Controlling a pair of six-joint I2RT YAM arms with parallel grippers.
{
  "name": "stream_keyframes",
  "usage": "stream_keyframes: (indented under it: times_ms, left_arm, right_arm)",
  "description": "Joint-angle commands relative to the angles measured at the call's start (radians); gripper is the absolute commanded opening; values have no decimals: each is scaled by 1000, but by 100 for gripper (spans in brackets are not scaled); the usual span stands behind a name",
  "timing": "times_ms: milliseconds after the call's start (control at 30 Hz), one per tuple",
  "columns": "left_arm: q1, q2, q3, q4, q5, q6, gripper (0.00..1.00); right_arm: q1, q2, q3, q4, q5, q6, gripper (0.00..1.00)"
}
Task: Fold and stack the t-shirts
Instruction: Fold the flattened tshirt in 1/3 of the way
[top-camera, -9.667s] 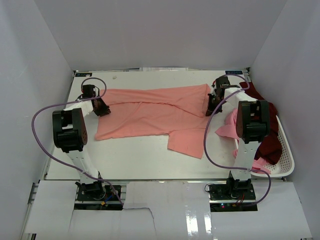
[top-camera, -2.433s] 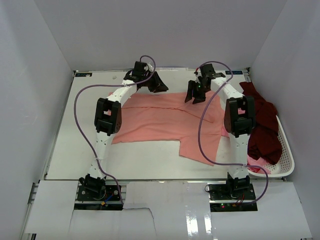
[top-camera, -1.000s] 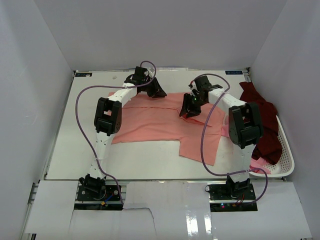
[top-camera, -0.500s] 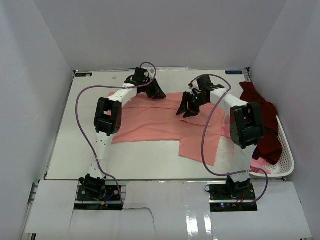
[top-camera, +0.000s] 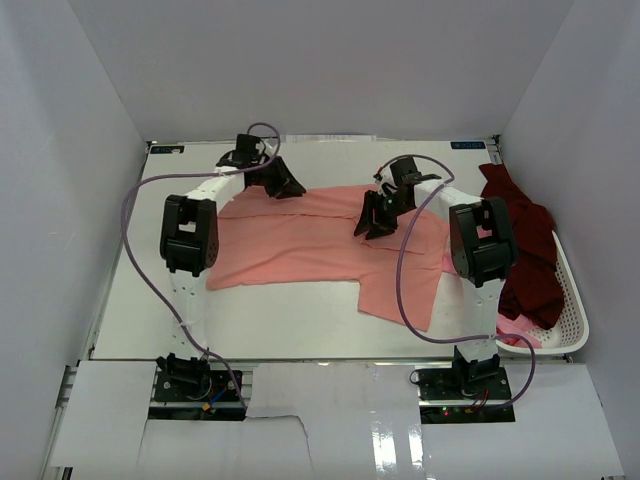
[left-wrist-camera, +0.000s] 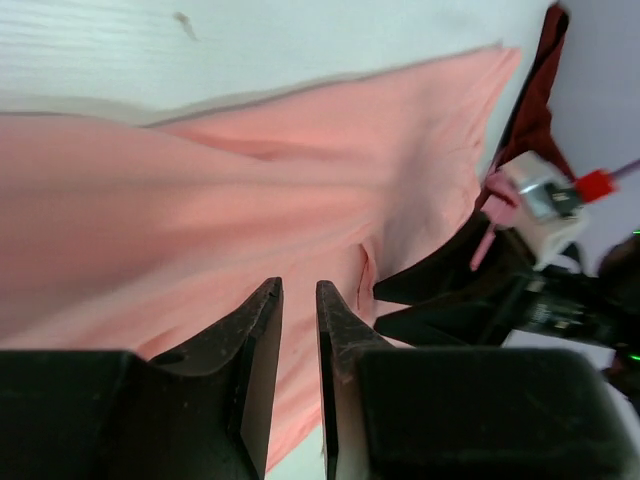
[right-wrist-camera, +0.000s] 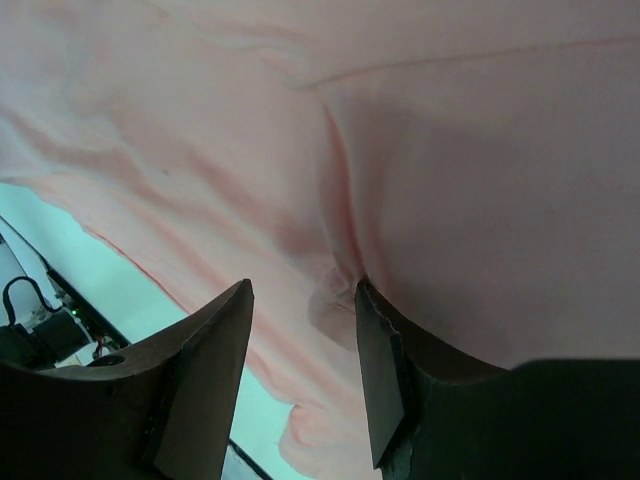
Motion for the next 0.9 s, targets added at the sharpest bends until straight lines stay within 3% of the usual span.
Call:
stream_keyframes:
  times_ms: [0, 267, 600, 867]
  left_arm:
    - [104, -184, -43, 34, 36, 11, 31]
    - [204, -295, -178, -16, 7, 112, 32]
    - [235, -335, -337, 2, 20, 169, 37]
    - [241, -356, -373, -70, -156, 222, 37]
  right_arm:
    - [-6, 16, -30, 42, -28, 0, 52]
    - [-12, -50, -15, 22, -2, 3, 52]
    - [-104, 19, 217, -81, 68, -40, 51]
    - [-174, 143, 401, -98, 243, -41, 51]
